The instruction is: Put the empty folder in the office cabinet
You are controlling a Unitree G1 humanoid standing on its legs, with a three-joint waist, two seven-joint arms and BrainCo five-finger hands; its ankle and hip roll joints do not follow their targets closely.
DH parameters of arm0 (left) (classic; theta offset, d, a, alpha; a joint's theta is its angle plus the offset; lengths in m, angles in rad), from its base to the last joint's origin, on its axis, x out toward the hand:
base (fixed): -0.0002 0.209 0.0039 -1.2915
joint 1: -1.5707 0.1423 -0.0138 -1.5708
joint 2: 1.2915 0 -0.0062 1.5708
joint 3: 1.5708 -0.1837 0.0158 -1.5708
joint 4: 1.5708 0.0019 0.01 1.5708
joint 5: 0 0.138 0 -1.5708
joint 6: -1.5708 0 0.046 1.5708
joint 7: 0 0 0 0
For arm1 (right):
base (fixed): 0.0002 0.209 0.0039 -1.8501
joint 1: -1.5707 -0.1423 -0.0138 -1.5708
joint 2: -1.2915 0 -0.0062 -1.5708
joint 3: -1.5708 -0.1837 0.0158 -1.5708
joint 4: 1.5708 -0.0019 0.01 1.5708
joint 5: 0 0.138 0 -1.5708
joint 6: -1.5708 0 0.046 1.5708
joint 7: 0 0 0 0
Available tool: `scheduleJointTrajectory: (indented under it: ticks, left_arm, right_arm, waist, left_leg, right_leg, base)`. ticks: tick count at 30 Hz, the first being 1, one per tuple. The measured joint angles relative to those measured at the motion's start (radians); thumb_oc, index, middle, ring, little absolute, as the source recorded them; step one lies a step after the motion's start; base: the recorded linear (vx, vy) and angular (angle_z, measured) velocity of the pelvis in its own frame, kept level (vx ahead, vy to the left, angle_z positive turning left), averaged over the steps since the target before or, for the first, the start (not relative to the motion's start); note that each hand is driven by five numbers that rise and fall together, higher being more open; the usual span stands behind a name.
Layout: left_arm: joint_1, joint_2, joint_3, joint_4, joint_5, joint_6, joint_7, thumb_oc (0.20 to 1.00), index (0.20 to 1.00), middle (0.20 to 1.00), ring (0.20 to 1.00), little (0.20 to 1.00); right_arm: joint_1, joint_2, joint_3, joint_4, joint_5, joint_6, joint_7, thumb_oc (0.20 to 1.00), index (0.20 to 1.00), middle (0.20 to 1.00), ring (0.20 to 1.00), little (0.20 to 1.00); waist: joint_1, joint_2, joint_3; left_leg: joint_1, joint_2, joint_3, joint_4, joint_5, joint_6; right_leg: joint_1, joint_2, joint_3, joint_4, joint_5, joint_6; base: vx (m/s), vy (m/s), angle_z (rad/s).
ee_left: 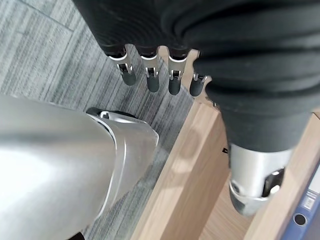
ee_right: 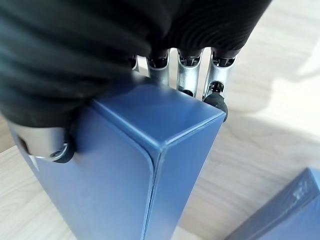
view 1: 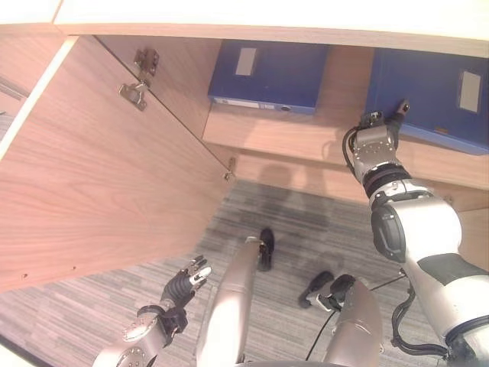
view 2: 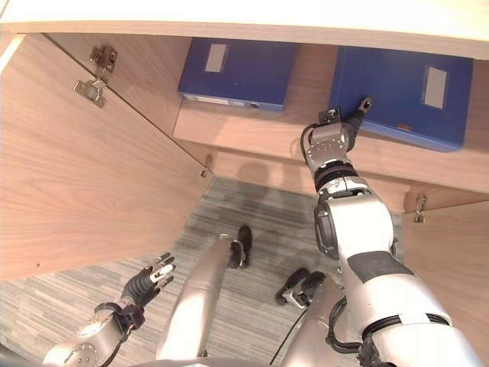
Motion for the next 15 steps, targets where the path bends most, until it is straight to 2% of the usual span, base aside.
scheduleJointTrajectory:
  ticks: [10, 11, 12, 14, 15]
  left_arm:
    - [0.000, 0.000, -0.005, 0.000, -0.010, -0.003, 0.002, 1.000, 1.000, 1.000, 1.000, 1.000]
    - [0.000, 0.000, -0.001, 0.002, -0.010, -0.003, -0.003, 1.000, 1.000, 1.000, 1.000, 1.000]
    - [0.000, 0.002, 0.003, 0.004, -0.010, -0.003, -0.006, 1.000, 1.000, 1.000, 1.000, 1.000]
    - [0.000, 0.007, 0.005, 0.004, -0.010, -0.003, -0.022, 1.000, 1.000, 1.000, 1.000, 1.000]
    - [0.017, 0.014, 0.028, 0.002, -0.010, -0.004, -0.044, 1.000, 1.000, 1.000, 1.000, 1.000]
  right_arm:
    - [0.000, -0.030, 0.009, -0.006, 0.000, 0.003, 0.012, 1.000, 1.000, 1.000, 1.000, 1.000]
    - [0.000, -0.050, 0.063, -0.005, -0.032, 0.031, 0.015, 1.000, 1.000, 1.000, 1.000, 1.000]
    - [0.000, -0.088, 0.167, -0.008, -0.082, 0.060, 0.033, 1.000, 1.000, 1.000, 1.000, 1.000]
    - [-0.001, -0.134, 0.245, -0.010, -0.166, 0.111, 0.067, 1.000, 1.000, 1.000, 1.000, 1.000]
    - [-0.003, -0.198, 0.403, 0.008, -0.269, 0.189, 0.109, 1.000, 1.000, 1.000, 1.000, 1.000]
  waist:
    - [-0.002, 0.009, 0.018]
    - [-0.002, 0.008, 0.020]
    - [0.000, 0.005, 0.022]
    - [-0.002, -0.002, 0.027]
    - [-0.001, -0.005, 0.029]
  left_leg:
    - [-0.016, 0.000, -0.005, 0.008, 0.000, 0.000]
    - [-0.017, 0.000, -0.005, 0.008, 0.000, 0.000]
    - [-0.017, 0.000, -0.005, 0.008, 0.000, 0.000]
    - [-0.017, 0.000, -0.006, 0.008, 0.000, 0.000]
    - [-0.021, 0.001, -0.008, 0.012, 0.000, 0.000]
  right_leg:
    - [-0.009, -0.001, -0.004, 0.007, -0.004, 0.003]
    - [-0.009, -0.001, -0.005, 0.007, -0.003, 0.003]
    - [-0.009, -0.001, -0.005, 0.006, -0.003, 0.003]
    - [-0.009, -0.001, -0.005, 0.007, -0.003, 0.003]
    - [-0.009, -0.002, -0.007, 0.009, -0.002, 0.006]
  base:
    - [0.00, 0.000, 0.00]
    - [0.00, 0.000, 0.00]
    - [0.00, 0.000, 0.00]
    - [-0.02, -0.002, 0.00]
    - [-0.04, 0.006, 0.02]
